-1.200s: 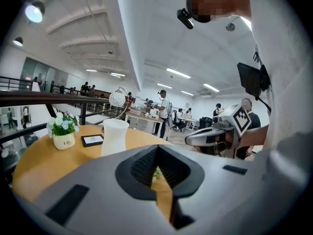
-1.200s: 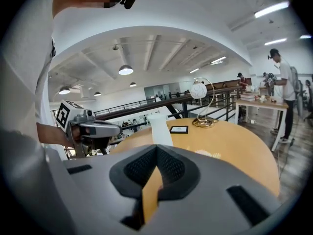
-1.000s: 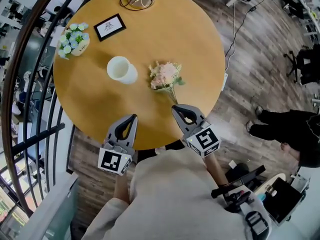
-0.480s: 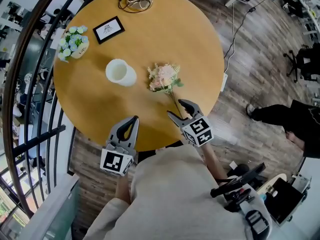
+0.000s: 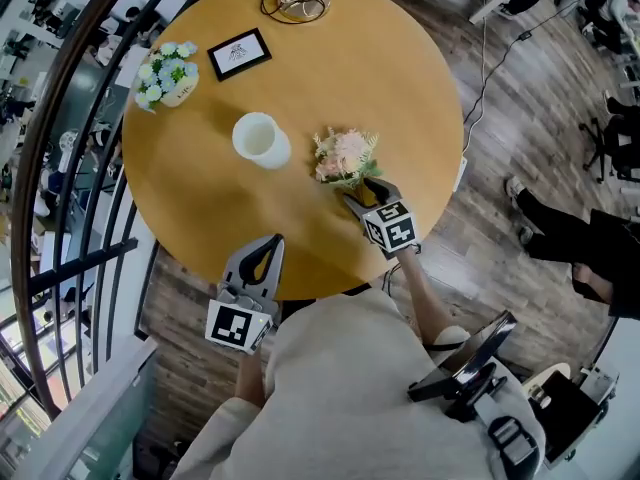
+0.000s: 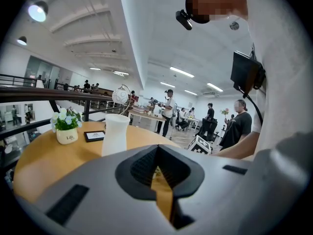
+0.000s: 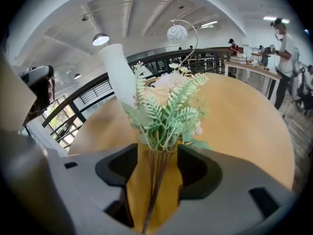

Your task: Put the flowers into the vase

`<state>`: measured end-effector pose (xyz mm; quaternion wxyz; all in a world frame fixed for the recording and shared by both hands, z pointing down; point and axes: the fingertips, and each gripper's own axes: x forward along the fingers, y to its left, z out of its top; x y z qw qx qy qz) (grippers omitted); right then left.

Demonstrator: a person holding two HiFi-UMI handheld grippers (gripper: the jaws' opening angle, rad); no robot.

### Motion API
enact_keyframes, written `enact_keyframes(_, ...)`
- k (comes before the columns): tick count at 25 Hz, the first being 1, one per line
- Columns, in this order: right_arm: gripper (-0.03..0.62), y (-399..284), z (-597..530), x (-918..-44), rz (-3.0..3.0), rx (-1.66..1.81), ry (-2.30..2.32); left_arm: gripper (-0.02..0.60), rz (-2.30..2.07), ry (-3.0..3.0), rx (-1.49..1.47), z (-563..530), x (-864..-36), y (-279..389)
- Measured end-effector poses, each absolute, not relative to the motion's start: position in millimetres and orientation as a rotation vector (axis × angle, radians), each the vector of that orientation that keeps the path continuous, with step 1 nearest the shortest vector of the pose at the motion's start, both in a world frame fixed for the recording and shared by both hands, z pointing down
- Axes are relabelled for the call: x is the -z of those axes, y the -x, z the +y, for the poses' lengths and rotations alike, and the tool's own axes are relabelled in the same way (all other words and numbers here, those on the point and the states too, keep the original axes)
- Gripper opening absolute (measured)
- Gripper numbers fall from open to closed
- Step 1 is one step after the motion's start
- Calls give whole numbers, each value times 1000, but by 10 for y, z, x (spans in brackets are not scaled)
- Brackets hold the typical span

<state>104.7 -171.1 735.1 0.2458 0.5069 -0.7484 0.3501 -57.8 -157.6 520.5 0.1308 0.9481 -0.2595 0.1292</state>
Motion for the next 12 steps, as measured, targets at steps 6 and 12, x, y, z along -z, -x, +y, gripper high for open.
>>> enact_keyframes(6,261,-1065,-1863,-7466,-2023,-959,-1359,6,-780,-2741,-381,-1574,-5202,644)
enact_keyframes(12,107,-1131,-1929,-7578,-1945,-928,-1396,6,-791,-2742,-379,-1611,-5193,679)
